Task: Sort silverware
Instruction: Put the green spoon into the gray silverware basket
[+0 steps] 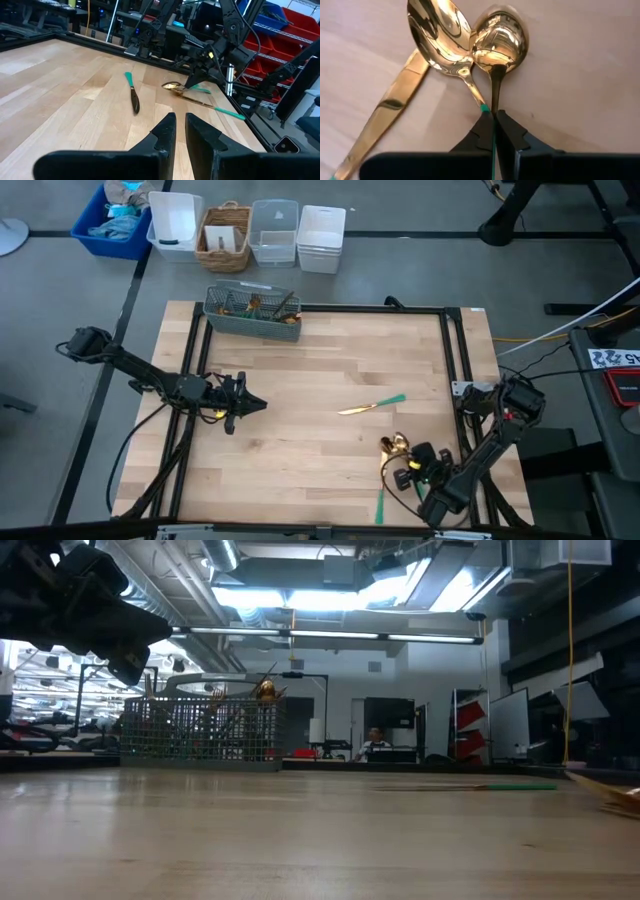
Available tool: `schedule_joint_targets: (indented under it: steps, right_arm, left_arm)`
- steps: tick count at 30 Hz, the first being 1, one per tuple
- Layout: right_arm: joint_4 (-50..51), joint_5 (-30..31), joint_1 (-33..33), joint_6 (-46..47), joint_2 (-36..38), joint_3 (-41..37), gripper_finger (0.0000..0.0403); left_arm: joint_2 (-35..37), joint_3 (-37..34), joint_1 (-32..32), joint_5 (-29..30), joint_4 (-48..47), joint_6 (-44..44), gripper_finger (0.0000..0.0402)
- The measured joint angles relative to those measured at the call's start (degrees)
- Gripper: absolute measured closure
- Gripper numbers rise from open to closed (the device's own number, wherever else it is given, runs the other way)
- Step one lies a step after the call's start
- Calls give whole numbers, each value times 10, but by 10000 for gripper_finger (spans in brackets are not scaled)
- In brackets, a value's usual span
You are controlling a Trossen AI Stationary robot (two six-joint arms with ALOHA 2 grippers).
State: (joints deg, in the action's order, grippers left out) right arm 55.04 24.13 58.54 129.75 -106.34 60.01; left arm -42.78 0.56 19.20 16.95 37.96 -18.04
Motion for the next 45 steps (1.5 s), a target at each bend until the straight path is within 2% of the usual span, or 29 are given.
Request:
schedule_joint_targets:
  steps: [13, 20, 41, 45]
  right_arm:
    - [3, 65, -106, -167, 0, 0, 400]
    - [3, 68, -153, -253, 1, 1, 399]
    - [4, -23, -166, -279, 20, 4, 397]
    - [-2, -35, -168, -314, 20, 4, 379]
  left_arm:
    - [0, 0, 0, 0, 0, 4, 369]
    - [0, 0, 0, 0, 0, 6, 369]
    - [0, 0, 0, 0, 0, 17, 369]
    - [0, 0, 0, 0, 0, 16, 369]
